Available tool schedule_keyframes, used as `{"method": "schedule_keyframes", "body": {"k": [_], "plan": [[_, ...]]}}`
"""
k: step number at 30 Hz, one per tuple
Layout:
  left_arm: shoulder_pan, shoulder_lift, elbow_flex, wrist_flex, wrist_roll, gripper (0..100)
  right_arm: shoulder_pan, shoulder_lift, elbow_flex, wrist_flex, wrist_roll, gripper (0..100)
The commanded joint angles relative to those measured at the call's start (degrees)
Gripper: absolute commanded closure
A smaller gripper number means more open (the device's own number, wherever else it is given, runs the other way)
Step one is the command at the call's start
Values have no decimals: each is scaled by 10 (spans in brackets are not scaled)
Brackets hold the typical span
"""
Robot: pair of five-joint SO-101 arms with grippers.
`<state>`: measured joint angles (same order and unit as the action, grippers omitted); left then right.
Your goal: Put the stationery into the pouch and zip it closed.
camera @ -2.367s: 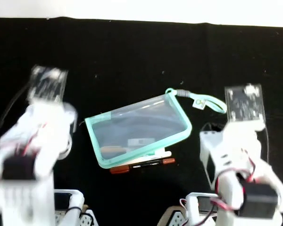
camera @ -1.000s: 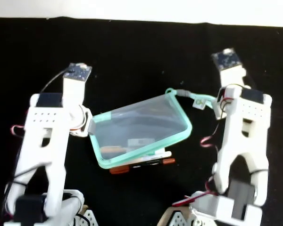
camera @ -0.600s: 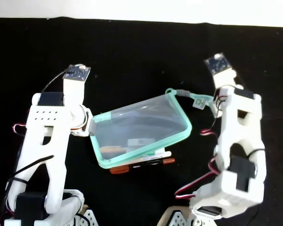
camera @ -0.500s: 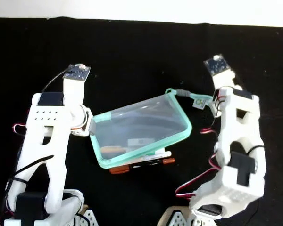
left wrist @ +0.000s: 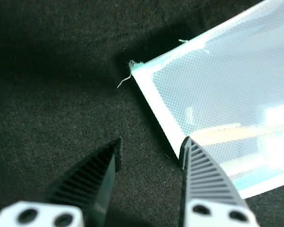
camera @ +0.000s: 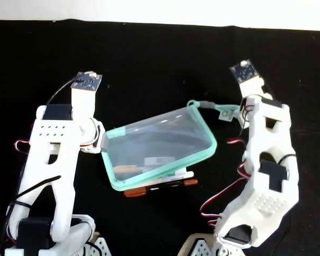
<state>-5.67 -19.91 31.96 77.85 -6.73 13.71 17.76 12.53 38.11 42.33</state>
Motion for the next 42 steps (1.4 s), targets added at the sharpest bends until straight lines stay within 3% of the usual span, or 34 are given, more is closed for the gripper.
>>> {"method": "schedule_keyframes", "body": {"k": [1,5,14,28,35,42], "plan": [[7,1,-17,-7,4,783,5,-1,-26,-15,20,897],[7,1,-17,-7,4,783,5,1,-26,-15,20,995],[7,1,-16,-7,4,784,6,-9,-27,-15,17,991],[10,-3,-20,-36,4,783,4,-249,-27,87,-130,992],[10,-3,-20,-43,4,783,-35,-364,-139,220,-196,992],[10,-4,-20,-43,4,783,-114,-364,-340,377,-225,992]]}}
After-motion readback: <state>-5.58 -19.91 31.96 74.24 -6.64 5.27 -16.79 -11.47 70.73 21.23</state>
